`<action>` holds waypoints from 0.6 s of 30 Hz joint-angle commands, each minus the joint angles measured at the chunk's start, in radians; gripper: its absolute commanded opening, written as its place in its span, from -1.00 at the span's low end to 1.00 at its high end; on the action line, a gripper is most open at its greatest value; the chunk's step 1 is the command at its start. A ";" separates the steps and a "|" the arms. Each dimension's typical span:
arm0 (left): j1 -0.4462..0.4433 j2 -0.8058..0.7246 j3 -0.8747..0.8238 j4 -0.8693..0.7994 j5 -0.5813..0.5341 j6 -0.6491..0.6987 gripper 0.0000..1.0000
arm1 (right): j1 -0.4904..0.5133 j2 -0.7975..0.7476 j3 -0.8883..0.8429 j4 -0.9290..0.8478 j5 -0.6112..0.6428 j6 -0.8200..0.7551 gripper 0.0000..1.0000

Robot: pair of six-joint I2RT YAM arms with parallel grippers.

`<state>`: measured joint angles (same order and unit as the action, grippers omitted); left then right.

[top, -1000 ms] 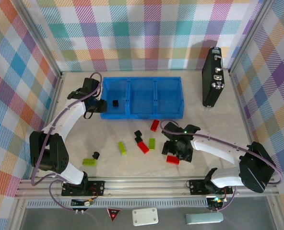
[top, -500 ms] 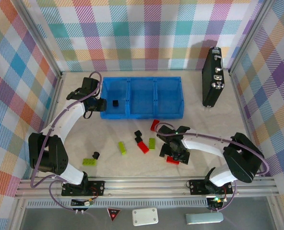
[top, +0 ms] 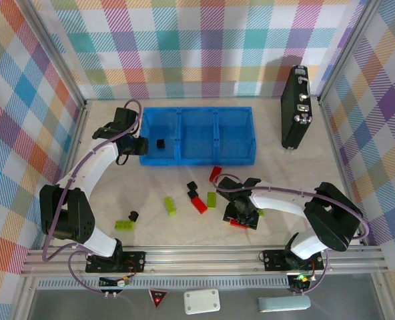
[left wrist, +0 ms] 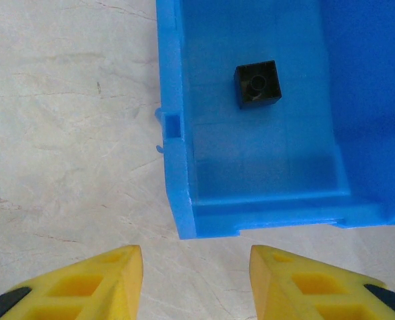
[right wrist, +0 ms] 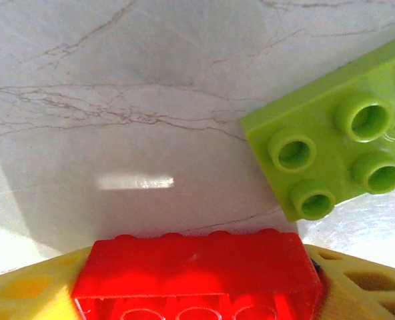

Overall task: Sort the legos into containers by color
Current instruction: Pick up the lego from the bottom-center of the table.

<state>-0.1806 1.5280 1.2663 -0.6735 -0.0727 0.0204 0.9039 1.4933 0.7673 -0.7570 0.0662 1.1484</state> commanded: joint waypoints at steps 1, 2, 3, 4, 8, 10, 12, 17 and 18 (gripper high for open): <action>0.009 -0.028 -0.004 0.005 -0.019 0.018 -0.08 | 0.009 -0.024 0.012 -0.067 0.012 0.007 0.38; 0.009 -0.029 -0.006 0.005 -0.019 0.020 -0.08 | 0.009 -0.029 0.016 -0.075 0.015 0.005 0.36; 0.009 -0.031 -0.006 0.005 -0.019 0.020 -0.07 | 0.009 -0.034 0.020 -0.081 0.019 0.003 0.35; 0.009 -0.031 -0.005 0.003 -0.020 0.020 -0.07 | 0.009 -0.040 0.024 -0.088 0.022 0.004 0.33; 0.010 -0.032 -0.003 0.001 -0.022 0.021 -0.07 | 0.009 -0.063 0.037 -0.106 0.038 0.002 0.30; 0.009 -0.031 -0.002 0.000 -0.022 0.024 -0.07 | 0.010 -0.076 0.047 -0.112 0.054 -0.007 0.30; 0.009 -0.029 0.001 -0.001 -0.025 0.024 -0.07 | 0.007 -0.083 0.068 -0.125 0.080 -0.027 0.29; 0.009 -0.028 0.004 -0.003 -0.030 0.026 -0.06 | -0.005 -0.066 0.165 -0.176 0.154 -0.133 0.28; 0.010 -0.029 0.003 -0.003 -0.030 0.026 -0.06 | -0.012 -0.059 0.182 -0.183 0.160 -0.159 0.29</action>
<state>-0.1806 1.5280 1.2663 -0.6743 -0.0914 0.0277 0.9016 1.4277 0.8906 -0.8814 0.1654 1.0737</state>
